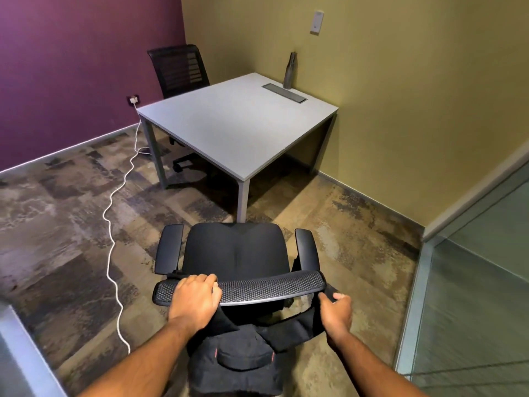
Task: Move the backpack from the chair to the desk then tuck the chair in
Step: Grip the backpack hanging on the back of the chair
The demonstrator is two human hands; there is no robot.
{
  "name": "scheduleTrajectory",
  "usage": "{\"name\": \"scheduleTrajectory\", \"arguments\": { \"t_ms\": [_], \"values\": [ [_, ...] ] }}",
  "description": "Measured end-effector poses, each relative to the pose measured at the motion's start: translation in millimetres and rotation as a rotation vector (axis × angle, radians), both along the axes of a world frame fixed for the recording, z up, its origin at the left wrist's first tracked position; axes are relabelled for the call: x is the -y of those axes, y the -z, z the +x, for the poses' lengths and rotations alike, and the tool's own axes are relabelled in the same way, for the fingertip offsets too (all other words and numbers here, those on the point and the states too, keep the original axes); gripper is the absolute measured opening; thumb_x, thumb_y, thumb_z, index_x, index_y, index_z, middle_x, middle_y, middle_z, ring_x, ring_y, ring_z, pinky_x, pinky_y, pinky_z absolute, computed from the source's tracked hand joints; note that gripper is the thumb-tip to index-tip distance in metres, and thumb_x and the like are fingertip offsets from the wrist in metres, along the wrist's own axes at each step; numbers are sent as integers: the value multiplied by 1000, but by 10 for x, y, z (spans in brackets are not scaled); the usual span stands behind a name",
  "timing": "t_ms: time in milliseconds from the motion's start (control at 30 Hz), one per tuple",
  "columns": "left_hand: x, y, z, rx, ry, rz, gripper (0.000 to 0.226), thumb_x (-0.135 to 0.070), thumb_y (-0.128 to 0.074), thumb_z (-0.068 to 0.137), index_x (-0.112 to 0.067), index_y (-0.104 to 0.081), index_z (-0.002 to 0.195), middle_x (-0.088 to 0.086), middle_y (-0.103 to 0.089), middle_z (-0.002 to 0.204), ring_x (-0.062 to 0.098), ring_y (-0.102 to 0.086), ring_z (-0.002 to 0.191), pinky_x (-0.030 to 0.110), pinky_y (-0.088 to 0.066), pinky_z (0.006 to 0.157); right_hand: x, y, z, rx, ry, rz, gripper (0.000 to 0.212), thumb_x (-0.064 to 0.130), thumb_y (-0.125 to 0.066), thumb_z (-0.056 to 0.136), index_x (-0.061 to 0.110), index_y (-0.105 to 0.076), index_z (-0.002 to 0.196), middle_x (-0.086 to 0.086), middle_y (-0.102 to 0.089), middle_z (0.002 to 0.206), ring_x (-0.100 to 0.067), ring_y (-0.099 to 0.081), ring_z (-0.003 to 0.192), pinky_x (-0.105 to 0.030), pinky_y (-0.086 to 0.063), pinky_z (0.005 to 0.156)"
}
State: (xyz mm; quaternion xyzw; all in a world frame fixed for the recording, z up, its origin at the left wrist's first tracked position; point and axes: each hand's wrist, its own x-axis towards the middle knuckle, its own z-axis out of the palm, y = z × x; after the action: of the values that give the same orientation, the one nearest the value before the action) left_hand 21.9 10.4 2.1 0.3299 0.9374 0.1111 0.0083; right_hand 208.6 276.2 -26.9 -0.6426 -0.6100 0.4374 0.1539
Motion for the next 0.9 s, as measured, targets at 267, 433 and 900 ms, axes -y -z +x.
{"name": "scheduleTrajectory", "arguments": {
  "t_ms": [267, 433, 900],
  "values": [
    [6, -13, -20, 21, 31, -102, 28, -33, -38, 99, -22, -63, 107, 1, -71, 105, 23, -63, 103, 39, -45, 95, 201, 290, -67, 175, -288, -124, 42, 34, -76, 87, 1, -58, 105, -24, -68, 113, -42, -65, 107, -44, -51, 89],
    [7, -11, -33, 44, 41, -125, 29, -33, -38, 99, -22, -63, 108, 1, -70, 107, 24, -63, 103, 39, -45, 95, 479, 331, -182, 262, -481, -142, 47, 32, -75, 89, 5, -55, 122, -21, -62, 125, -40, -58, 120, -39, -48, 95],
    [19, 47, -24, 49, 35, -105, 35, -35, -35, 99, -22, -64, 115, 3, -70, 110, 25, -64, 104, 40, -46, 96, 1383, 543, -568, 438, -1463, -5, 25, 39, -59, 94, 21, -56, 77, -12, -75, 108, -33, -67, 107, -33, -46, 78]
  ]
}}
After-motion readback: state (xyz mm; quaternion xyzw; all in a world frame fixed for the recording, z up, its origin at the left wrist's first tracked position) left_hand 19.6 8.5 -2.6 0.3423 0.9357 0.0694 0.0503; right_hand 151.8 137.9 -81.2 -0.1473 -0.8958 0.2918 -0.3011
